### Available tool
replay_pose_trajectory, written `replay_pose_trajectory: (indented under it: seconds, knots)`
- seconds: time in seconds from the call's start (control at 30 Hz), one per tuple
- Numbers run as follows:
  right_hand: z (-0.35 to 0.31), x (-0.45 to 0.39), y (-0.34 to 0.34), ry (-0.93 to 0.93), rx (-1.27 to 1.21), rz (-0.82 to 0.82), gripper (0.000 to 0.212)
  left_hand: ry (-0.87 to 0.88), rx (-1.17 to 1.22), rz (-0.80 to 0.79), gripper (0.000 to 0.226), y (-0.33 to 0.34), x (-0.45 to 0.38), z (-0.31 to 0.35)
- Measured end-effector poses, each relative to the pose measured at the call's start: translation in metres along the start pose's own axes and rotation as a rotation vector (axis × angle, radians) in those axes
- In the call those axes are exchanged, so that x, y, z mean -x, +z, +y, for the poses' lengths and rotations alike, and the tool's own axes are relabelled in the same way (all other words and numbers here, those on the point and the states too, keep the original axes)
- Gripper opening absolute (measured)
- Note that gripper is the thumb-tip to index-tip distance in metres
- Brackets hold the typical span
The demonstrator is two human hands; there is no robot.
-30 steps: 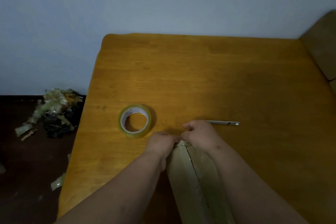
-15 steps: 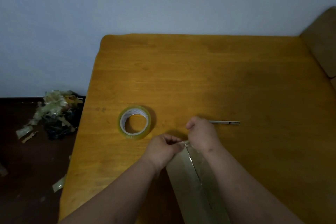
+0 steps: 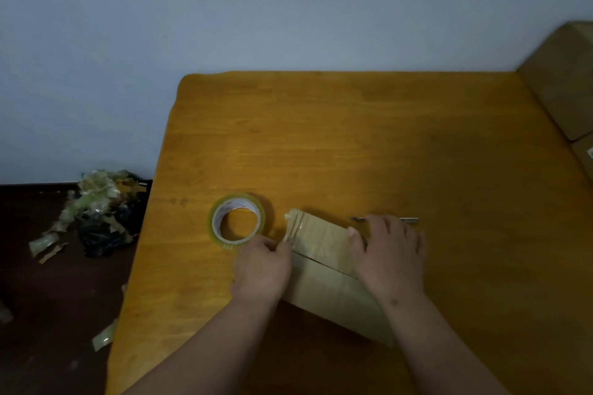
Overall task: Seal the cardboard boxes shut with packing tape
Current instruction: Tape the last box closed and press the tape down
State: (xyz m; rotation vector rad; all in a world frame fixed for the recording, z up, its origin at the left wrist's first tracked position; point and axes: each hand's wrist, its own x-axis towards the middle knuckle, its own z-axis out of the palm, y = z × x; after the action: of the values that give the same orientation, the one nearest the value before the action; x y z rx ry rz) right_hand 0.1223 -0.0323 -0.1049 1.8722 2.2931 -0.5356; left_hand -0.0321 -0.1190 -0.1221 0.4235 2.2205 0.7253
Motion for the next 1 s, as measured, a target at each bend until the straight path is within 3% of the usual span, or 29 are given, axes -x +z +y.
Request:
replay_pose_trajectory:
  seconds: [0.1, 0.2, 0.33, 0.47, 0.57, 0.63, 0.7, 0.9, 1.0]
  knots:
    - [-0.003, 0.01, 0.007, -0.008, 0.037, -0.097, 0.078, 0.181, -0.15, -0.026, 0.06, 0.003, 0.0, -0.001]
    - [-0.009, 0.013, 0.017, -0.018, 0.107, -0.183, 0.103, 0.138, -0.067, -0.196, 0.057, 0.007, -0.001, 0.007]
    - [-0.005, 0.008, 0.019, -0.104, 0.124, -0.165, 0.096, 0.02, 0.082, -0.263, 0.05, 0.005, -0.006, 0.005]
    - [0.016, 0.007, 0.009, -0.282, 0.122, -0.155, 0.08, -0.017, 0.164, -0.199, 0.049, 0.009, -0.001, 0.001]
    - [0.038, 0.011, 0.003, -0.071, 0.047, -0.043, 0.104, -0.008, 0.19, -0.159, 0.051, 0.01, 0.008, -0.004]
    - [0.041, 0.016, 0.005, 0.127, -0.184, -0.083, 0.123, 0.001, 0.19, -0.236, 0.045, 0.011, 0.016, -0.006]
    - [0.037, 0.02, 0.011, 0.228, -0.464, -0.143, 0.128, -0.012, 0.205, -0.292, 0.052, 0.014, 0.019, -0.007]
    - [0.049, 0.015, 0.011, 0.206, -0.812, -0.225, 0.113, -0.099, 0.31, -0.285, 0.038, 0.011, 0.022, -0.006]
    - [0.063, 0.02, 0.012, 0.27, -0.923, -0.324, 0.081, -0.148, 0.326, -0.346, 0.036, 0.004, 0.021, -0.01]
